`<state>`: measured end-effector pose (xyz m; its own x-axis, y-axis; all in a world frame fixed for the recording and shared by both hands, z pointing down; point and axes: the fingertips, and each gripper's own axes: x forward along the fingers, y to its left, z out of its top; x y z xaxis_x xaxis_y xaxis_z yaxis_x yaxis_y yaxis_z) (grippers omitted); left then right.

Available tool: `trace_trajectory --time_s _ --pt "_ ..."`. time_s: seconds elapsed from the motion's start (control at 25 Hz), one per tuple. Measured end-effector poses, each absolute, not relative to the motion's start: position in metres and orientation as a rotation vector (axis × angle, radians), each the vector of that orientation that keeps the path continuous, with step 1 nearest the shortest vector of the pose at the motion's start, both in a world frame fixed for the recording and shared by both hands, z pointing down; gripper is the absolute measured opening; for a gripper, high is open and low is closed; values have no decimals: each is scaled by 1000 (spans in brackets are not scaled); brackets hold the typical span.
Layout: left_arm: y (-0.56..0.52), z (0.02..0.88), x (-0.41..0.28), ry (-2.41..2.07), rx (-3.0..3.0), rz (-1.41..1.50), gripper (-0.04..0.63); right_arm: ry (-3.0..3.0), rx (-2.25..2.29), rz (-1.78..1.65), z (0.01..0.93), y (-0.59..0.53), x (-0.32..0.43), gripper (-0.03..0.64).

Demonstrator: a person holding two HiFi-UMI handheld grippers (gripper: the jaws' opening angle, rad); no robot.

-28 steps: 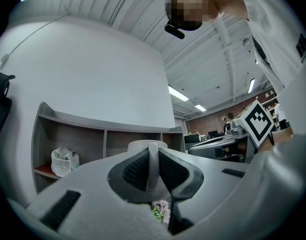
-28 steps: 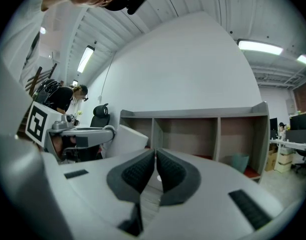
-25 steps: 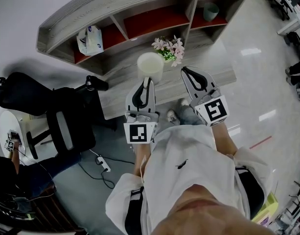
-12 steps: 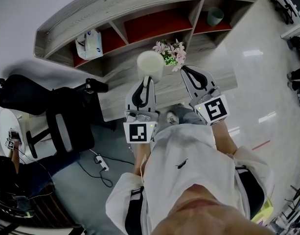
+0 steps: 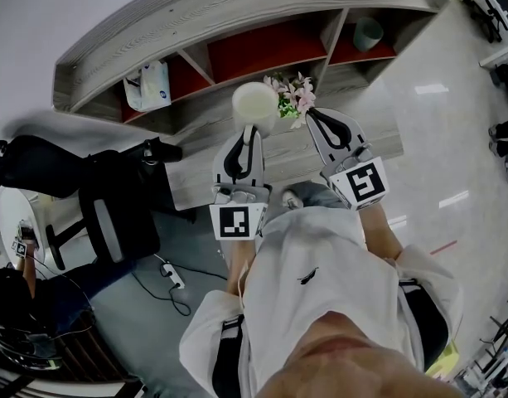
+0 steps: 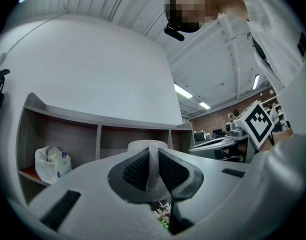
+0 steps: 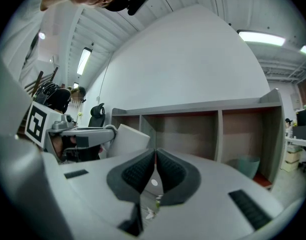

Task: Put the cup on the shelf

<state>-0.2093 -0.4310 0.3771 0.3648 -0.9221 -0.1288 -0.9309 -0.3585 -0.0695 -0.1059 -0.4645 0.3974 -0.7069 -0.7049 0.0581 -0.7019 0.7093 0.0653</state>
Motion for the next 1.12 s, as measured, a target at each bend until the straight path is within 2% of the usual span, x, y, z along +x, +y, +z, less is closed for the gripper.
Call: trace_trajectory --time_s 1.12 --pt "-506 400 -203 1721 -2473 78 52 -2817 1137 -31 412 -525 -99 35"
